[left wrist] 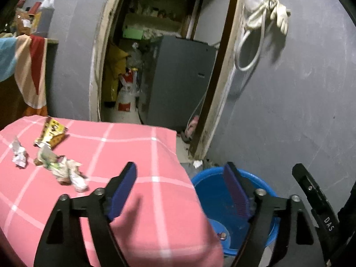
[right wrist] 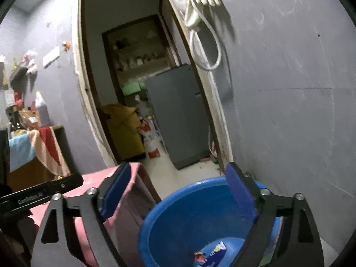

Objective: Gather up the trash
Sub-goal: 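Move both grippers back toward the remaining foil and wrappers on the table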

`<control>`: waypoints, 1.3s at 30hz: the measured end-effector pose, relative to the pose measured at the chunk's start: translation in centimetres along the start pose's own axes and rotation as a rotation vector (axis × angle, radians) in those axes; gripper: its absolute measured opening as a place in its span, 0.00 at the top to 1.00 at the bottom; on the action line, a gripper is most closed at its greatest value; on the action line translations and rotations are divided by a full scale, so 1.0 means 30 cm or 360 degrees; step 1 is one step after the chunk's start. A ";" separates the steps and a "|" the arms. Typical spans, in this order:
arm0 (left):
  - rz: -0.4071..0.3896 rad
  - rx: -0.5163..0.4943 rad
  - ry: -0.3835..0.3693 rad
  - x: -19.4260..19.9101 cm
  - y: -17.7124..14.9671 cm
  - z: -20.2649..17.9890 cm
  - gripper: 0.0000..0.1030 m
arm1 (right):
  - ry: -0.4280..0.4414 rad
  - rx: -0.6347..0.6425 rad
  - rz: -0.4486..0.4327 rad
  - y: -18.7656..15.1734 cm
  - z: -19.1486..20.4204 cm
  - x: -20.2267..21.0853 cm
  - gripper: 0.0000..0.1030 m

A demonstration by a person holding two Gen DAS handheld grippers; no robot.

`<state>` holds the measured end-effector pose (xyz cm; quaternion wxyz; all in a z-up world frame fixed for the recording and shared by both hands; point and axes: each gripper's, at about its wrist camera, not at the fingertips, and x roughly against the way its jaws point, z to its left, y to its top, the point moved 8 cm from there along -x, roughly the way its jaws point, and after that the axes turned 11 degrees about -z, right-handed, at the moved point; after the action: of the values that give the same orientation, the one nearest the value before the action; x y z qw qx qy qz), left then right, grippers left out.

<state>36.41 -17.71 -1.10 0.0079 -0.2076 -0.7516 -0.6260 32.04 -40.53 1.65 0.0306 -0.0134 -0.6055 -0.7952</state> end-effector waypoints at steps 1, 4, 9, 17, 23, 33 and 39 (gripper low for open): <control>-0.0028 0.0006 0.0000 0.017 0.010 0.010 0.13 | 0.0018 0.0006 -0.0022 0.006 0.014 0.005 0.01; -0.0137 0.0026 0.0012 0.084 0.046 0.054 0.06 | 0.0082 0.0030 -0.0087 0.026 0.063 0.023 0.00; -0.0239 0.0022 0.0072 0.171 0.089 0.123 0.05 | 0.0178 0.0073 -0.0162 0.053 0.152 0.045 0.00; -0.0413 0.0000 0.0204 0.303 0.144 0.244 0.02 | 0.0308 0.0134 -0.0268 0.087 0.305 0.085 0.00; -0.0516 -0.0018 0.0290 0.409 0.177 0.344 0.02 | 0.0416 0.0173 -0.0350 0.115 0.435 0.119 0.00; -0.0592 -0.0069 0.0438 0.500 0.202 0.507 0.02 | 0.0614 0.0249 -0.0361 0.117 0.646 0.090 0.00; -0.0561 -0.0060 0.0546 0.510 0.180 0.637 0.02 | 0.0688 0.0294 -0.0304 0.079 0.743 0.038 0.00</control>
<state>28.92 5.66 3.98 0.0222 0.0359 -0.7521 -0.6577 30.70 -19.72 9.94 0.0853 0.2171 -0.6534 -0.7201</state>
